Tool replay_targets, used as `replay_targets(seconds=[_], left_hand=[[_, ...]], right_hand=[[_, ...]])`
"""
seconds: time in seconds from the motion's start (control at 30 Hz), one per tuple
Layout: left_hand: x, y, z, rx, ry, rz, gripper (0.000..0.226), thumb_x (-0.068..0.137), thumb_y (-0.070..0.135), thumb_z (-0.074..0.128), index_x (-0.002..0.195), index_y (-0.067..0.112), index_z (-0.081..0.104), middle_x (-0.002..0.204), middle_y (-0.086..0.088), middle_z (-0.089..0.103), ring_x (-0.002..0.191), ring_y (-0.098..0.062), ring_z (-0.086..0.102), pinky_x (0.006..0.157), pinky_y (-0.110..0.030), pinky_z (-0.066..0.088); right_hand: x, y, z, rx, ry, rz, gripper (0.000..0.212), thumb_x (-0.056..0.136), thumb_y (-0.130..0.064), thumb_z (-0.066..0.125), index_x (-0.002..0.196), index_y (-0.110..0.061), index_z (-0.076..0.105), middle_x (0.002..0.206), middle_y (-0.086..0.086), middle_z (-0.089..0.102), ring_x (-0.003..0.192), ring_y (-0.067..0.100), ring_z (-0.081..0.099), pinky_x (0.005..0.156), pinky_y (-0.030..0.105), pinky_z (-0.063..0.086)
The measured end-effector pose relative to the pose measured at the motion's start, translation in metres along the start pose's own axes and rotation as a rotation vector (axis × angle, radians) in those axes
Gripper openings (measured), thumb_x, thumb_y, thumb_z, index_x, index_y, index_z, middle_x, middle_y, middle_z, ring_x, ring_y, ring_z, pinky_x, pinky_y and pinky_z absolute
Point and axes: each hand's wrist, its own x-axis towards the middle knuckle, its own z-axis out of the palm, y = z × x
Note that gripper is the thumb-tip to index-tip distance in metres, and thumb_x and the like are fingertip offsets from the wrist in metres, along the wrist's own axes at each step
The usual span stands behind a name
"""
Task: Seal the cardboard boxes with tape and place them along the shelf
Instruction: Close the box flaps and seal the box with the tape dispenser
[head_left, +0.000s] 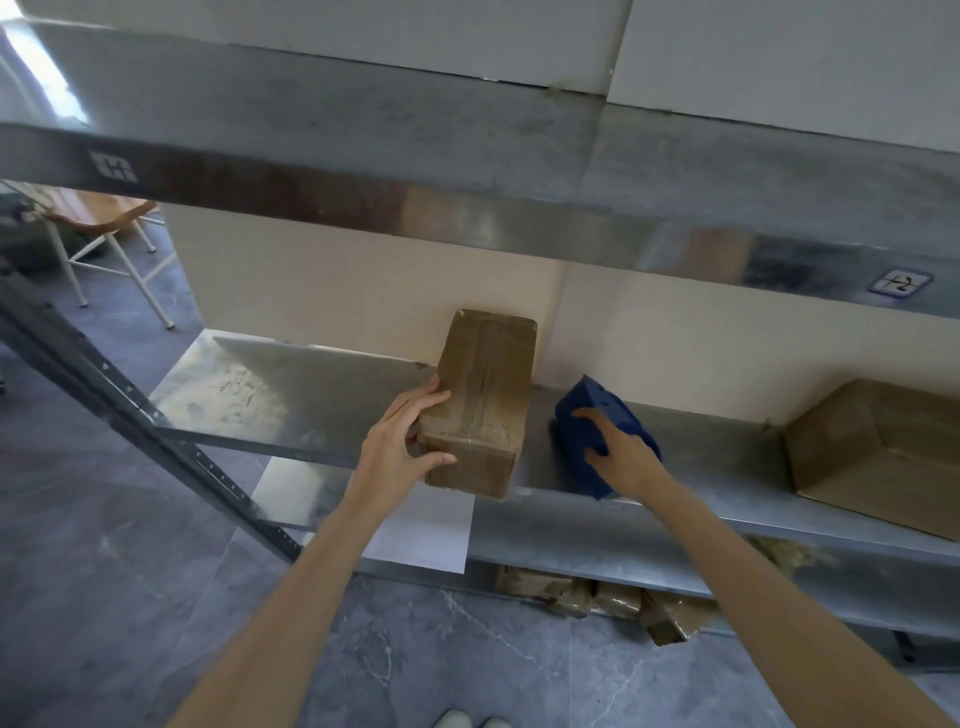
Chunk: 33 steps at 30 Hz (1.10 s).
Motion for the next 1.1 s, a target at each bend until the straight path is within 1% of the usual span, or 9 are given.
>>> replay_targets(seconds=[0.13,0.37,0.47,0.53,0.67,0.8,0.9,0.97,1.1], left_hand=[[0.0,0.0,-0.001,-0.017,0.0,-0.003,0.071,0.07,0.015,0.084,0.135,0.023,0.055,0.144,0.015,0.045,0.134,-0.002,0.044,0.107,-0.024,0.044],[-0.002,0.005,0.004,-0.001,0.041,-0.026,0.073,0.068,0.01,0.086,0.135,0.017,0.057,0.144,0.01,0.047,0.133,-0.004,0.045,0.105,-0.039,0.049],[-0.004,0.008,0.007,0.016,0.051,-0.028,0.074,0.068,0.009,0.087,0.135,0.017,0.056,0.144,0.009,0.048,0.133,-0.003,0.045,0.105,-0.04,0.049],[-0.005,0.009,0.007,0.022,0.055,-0.026,0.073,0.069,0.009,0.087,0.134,0.019,0.055,0.144,0.009,0.048,0.133,-0.002,0.045,0.104,-0.038,0.05],[-0.007,0.01,0.01,0.022,0.063,-0.031,0.074,0.069,0.012,0.086,0.134,0.026,0.053,0.143,0.014,0.046,0.132,0.0,0.045,0.104,-0.034,0.049],[-0.011,0.012,0.015,0.052,0.082,-0.04,0.074,0.069,0.016,0.086,0.135,0.027,0.053,0.143,0.019,0.045,0.13,0.005,0.044,0.104,-0.027,0.048],[-0.012,0.014,0.017,0.062,0.084,-0.051,0.074,0.069,0.018,0.085,0.136,0.021,0.054,0.144,0.014,0.045,0.129,0.009,0.043,0.105,-0.027,0.047],[-0.013,0.016,0.018,0.062,0.084,-0.048,0.074,0.07,0.017,0.086,0.136,0.02,0.053,0.144,0.013,0.044,0.128,0.008,0.043,0.105,-0.028,0.047],[-0.013,0.019,0.015,0.074,0.07,-0.048,0.075,0.07,0.015,0.087,0.137,0.015,0.054,0.145,0.008,0.045,0.132,-0.005,0.045,0.104,-0.037,0.049]], right_hand=[[0.014,0.014,0.006,0.041,0.003,-0.006,0.052,0.101,-0.014,0.047,0.148,-0.028,0.03,0.079,0.025,0.062,0.061,0.038,0.059,0.052,0.041,0.048],[0.013,0.015,0.005,-0.168,0.029,-0.037,0.064,0.104,-0.026,0.041,0.155,-0.037,0.003,0.07,0.015,0.063,0.056,0.031,0.06,0.051,0.042,0.052],[0.007,0.014,0.002,-0.2,0.088,-0.034,0.068,0.103,-0.034,0.043,0.155,-0.038,0.0,0.063,0.004,0.057,0.052,0.024,0.056,0.044,0.034,0.047],[0.0,0.012,-0.003,-0.177,0.125,-0.014,0.069,0.101,-0.04,0.046,0.154,-0.041,0.002,0.07,0.003,0.059,0.056,0.022,0.057,0.049,0.034,0.049],[-0.019,0.002,-0.017,-0.277,0.308,-0.067,0.07,0.097,-0.038,0.054,0.155,-0.036,0.014,0.122,0.008,0.058,0.094,0.027,0.06,0.062,0.035,0.052],[-0.041,-0.024,-0.016,0.02,0.358,-0.335,0.066,0.091,-0.026,0.066,0.148,-0.032,0.033,0.111,0.003,0.061,0.097,0.02,0.061,0.074,0.036,0.055],[-0.051,-0.045,-0.005,0.14,0.228,-0.433,0.079,0.089,-0.03,0.068,0.148,-0.048,0.018,0.096,-0.008,0.056,0.09,0.006,0.055,0.08,0.027,0.052],[-0.052,-0.057,0.002,0.16,0.173,-0.458,0.085,0.089,-0.036,0.067,0.146,-0.056,0.008,0.1,-0.013,0.053,0.092,0.003,0.053,0.083,0.022,0.05],[-0.046,-0.064,0.01,0.147,0.172,-0.47,0.084,0.088,-0.047,0.066,0.149,-0.049,0.01,0.118,-0.01,0.054,0.101,0.003,0.052,0.089,0.026,0.051]])
